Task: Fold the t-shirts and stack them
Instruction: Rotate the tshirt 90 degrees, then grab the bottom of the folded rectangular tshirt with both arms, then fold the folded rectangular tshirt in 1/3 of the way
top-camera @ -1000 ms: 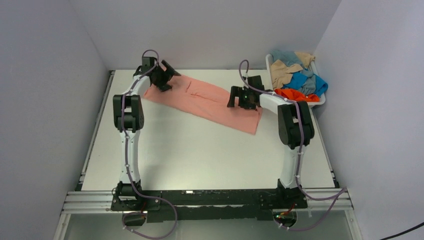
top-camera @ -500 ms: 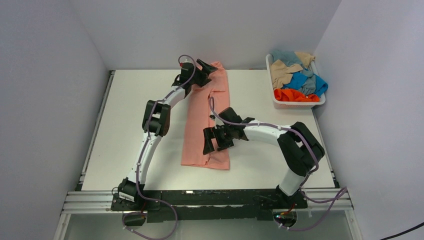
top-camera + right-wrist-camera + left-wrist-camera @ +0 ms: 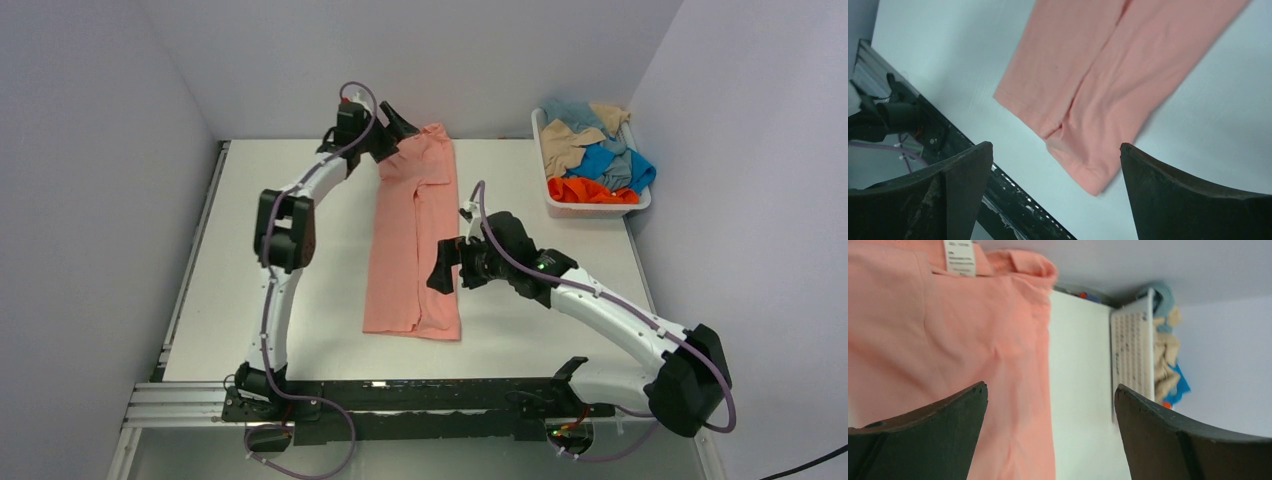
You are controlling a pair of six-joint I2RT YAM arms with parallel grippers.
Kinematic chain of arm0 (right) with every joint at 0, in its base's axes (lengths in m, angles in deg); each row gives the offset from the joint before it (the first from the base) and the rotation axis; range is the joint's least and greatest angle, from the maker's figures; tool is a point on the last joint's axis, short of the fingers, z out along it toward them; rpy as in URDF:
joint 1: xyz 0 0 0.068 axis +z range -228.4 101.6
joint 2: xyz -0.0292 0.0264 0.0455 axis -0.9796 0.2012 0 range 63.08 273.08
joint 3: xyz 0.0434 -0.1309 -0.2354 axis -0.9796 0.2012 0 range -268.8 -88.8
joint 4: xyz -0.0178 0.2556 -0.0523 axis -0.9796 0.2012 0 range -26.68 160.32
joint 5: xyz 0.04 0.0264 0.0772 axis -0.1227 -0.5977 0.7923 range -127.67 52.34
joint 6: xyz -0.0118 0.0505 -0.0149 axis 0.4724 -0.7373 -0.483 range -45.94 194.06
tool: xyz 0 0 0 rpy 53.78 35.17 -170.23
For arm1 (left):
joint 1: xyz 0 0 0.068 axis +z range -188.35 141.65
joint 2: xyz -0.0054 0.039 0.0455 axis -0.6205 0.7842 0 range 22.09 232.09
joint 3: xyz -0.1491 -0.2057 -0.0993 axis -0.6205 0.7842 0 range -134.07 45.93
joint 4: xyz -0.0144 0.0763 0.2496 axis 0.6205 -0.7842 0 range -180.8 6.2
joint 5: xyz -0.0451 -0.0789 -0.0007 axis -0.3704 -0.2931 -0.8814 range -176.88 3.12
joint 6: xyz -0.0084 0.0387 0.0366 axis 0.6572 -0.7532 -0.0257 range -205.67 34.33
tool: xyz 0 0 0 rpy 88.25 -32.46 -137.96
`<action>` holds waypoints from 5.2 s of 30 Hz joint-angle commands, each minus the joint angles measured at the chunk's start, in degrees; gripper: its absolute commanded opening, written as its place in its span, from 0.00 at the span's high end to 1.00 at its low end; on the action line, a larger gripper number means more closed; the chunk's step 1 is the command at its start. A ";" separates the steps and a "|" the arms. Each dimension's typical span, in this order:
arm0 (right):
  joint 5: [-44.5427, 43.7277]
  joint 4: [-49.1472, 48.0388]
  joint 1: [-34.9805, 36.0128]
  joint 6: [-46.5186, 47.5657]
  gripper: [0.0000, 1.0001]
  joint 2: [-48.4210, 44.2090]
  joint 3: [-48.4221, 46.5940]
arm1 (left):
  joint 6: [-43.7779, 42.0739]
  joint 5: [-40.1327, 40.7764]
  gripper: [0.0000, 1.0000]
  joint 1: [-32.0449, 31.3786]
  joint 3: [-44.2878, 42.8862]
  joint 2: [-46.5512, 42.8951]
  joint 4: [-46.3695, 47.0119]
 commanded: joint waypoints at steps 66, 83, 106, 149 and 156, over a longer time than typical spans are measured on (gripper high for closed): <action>8.33 1.65 -2.63 -12.99 1.00 8.99 5.58 | -3.16 9.25 1.00 -18.38 77.43 -68.83 -26.91; 7.18 -0.20 -16.90 -5.22 1.00 37.68 -29.00 | -15.41 -0.45 1.00 0.29 41.40 -38.23 -24.75; 10.52 -9.91 -21.79 -1.15 1.00 60.51 -48.95 | -18.15 -2.79 0.88 6.01 20.65 -14.87 -25.96; 16.33 -26.76 -13.24 -9.94 0.00 81.90 -74.57 | -14.24 4.27 0.22 6.19 56.83 -35.44 -19.24; 16.95 -26.75 -13.14 -3.26 0.00 68.40 -61.45 | -13.80 5.40 0.32 5.90 55.84 -31.88 -18.05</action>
